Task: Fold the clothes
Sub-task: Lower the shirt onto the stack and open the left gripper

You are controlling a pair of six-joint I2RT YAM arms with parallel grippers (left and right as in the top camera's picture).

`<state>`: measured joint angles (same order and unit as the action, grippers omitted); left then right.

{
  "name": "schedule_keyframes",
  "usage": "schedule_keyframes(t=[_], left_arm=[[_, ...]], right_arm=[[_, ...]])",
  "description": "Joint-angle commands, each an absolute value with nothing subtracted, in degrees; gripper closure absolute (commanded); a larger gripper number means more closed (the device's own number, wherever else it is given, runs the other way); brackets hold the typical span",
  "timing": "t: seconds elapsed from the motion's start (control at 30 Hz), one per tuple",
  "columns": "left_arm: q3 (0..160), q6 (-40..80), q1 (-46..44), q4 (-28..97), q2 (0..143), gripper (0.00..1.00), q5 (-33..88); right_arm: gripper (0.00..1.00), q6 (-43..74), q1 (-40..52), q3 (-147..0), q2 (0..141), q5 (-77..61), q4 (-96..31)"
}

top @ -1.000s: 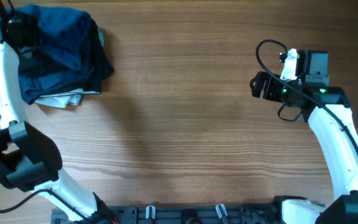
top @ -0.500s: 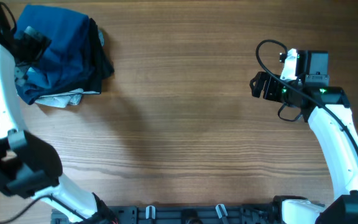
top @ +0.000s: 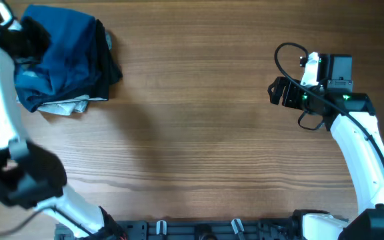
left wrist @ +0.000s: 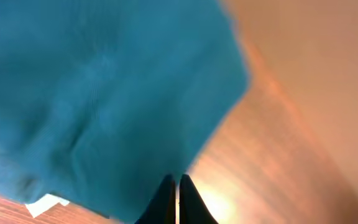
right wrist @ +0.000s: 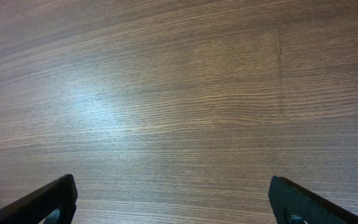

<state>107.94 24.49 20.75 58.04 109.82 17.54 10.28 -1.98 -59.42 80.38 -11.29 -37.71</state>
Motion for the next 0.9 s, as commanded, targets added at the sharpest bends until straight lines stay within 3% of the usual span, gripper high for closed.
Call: schedule_keyframes(t=[0.0,0.2,0.3,0.47,0.6,0.87], left_arm=[[107.9,20.0,20.8,62.7,116.3,0.96,20.1],[107.9,17.5,22.3,67.9,118.1,0.96,16.2],[108.1,13.4,24.1,64.6,117.1,0.96,31.9],[108.1,17.7,30.9,55.0,114.0,0.96,46.9],[107.2,18.2,35.1,54.5,114.4,0.96,41.2],[97.5,18.5,34.4,47.7,114.5,0.96,29.5]], right_arm=[[0.01,10.6,-1.9,-59.2,80.8,-10.3,-37.7],[0.0,10.6,-1.9,-59.2,80.8,-10.3,-37.7],[0.01,10.6,-1.9,-59.2,80.8,-10.3,-37.7],[0.0,10.6,-1.9,-59.2,80.8,-10.3,-37.6],[0.01,10.7,-1.9,-59.2,80.8,-10.3,-37.6],[0.01,10.6,-1.9,-59.2,80.8,-10.3,-37.6]])
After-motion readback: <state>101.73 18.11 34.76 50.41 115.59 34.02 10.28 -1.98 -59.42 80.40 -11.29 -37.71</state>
